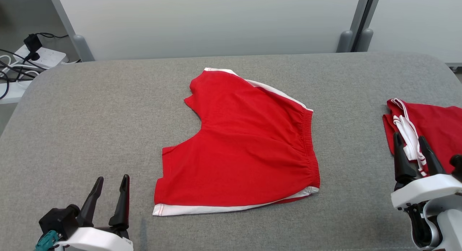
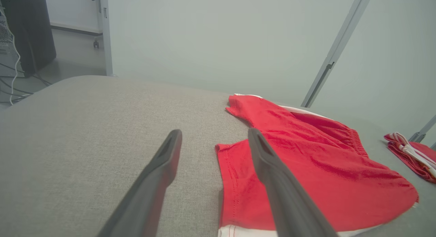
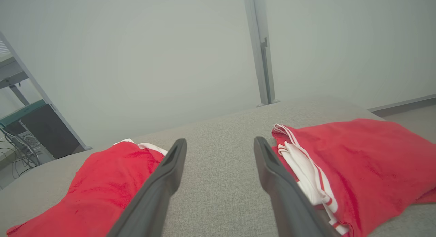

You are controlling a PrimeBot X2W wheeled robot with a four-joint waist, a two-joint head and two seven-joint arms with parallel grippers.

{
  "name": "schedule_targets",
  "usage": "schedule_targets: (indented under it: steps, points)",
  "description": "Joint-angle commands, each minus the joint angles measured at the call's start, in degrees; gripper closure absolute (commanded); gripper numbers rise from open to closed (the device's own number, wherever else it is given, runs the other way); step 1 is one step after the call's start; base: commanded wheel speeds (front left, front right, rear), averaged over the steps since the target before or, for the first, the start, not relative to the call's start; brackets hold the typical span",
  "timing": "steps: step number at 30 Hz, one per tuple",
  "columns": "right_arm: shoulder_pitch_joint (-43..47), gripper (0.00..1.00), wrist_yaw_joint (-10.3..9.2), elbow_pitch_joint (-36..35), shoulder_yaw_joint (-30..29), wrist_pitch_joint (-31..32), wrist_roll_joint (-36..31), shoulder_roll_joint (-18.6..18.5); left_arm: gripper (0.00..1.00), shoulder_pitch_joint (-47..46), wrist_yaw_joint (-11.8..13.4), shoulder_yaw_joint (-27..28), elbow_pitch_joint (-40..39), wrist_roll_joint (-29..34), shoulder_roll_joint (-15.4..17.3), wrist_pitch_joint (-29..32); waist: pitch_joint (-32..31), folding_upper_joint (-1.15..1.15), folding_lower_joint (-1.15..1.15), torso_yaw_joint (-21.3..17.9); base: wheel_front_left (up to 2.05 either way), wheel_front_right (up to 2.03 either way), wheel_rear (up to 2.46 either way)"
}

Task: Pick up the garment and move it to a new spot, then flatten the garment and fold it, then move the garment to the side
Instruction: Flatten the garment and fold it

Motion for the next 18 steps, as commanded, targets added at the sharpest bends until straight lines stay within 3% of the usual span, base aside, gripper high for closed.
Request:
schedule_targets:
  steps: [1, 10, 18]
  points:
    - [0.20, 0.00, 0.25, -2.08, -0.33, -0.75, -1.97, 0.11, 0.00, -0.70, -0.41, 3.58, -1.68, 1.68, 0.05, -0.75, -0.25, 0.00, 0.00, 0.05, 0.00, 0.00, 0.00]
    - [4.81, 0.00, 0.25, -5.62, -1.96, -0.75, -12.92, 3.30, 0.00, 1.65, -0.41, 9.80, -1.46, 7.62, -3.62, -0.75, -1.55, 0.00, 0.00, -0.18, 0.00, 0.00, 0.00]
    - [8.21, 0.00, 0.25, -7.40, -2.04, -0.75, -16.93, 5.36, 0.00, 3.00, -0.41, 12.57, -1.23, 10.29, -5.31, -0.75, -2.22, 0.00, 0.00, -0.23, 0.00, 0.00, 0.00]
